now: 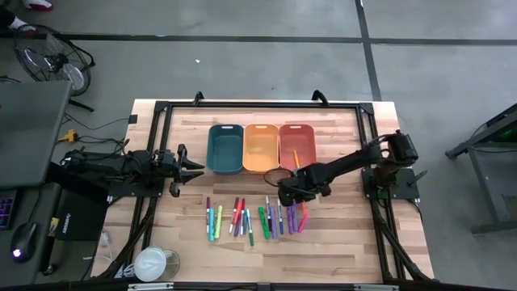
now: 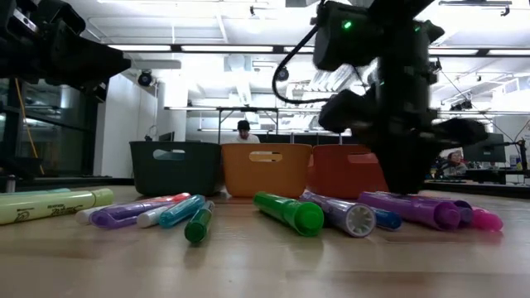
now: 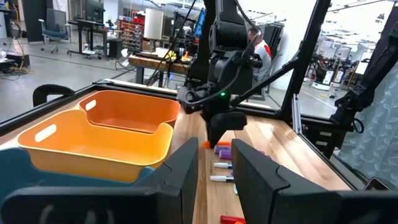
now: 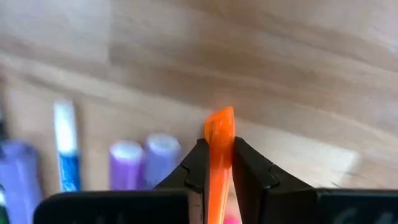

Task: Pick & Place Markers
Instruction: Put the orange pen into the orange bin

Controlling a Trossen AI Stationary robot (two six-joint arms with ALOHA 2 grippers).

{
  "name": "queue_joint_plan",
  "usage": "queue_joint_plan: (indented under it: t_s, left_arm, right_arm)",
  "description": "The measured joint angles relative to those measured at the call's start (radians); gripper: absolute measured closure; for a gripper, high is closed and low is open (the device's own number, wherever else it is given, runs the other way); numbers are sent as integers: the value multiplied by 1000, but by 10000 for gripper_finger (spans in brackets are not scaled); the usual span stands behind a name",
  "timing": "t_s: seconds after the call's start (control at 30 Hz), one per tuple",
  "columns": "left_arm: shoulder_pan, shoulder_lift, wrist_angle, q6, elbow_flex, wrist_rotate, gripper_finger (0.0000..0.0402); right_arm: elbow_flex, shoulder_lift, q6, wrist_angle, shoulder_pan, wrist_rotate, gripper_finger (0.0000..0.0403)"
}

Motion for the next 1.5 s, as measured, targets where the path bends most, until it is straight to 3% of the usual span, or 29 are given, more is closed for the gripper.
queue_joint_plan:
  t_s: [0.33,0.67,0.93,1.1,1.5]
  left_arm:
    - [0,0,0,0,0,0,308]
    - [0,0,-1,0,0,0,308]
    - [0,0,0,0,0,0,308]
    - [0,0,0,0,0,0,308]
    - [0,0,0,0,0,0,308]
  right_arm:
    - [5,-74,-4,-6,-3,35,400]
    - [6,-94,-3,-38,-17,52,402]
    - [7,-94,41,-39,20,-19,398]
    - [7,-94,139,-62,74,-11,360]
    - [9,-68,455,-48,163,49,203]
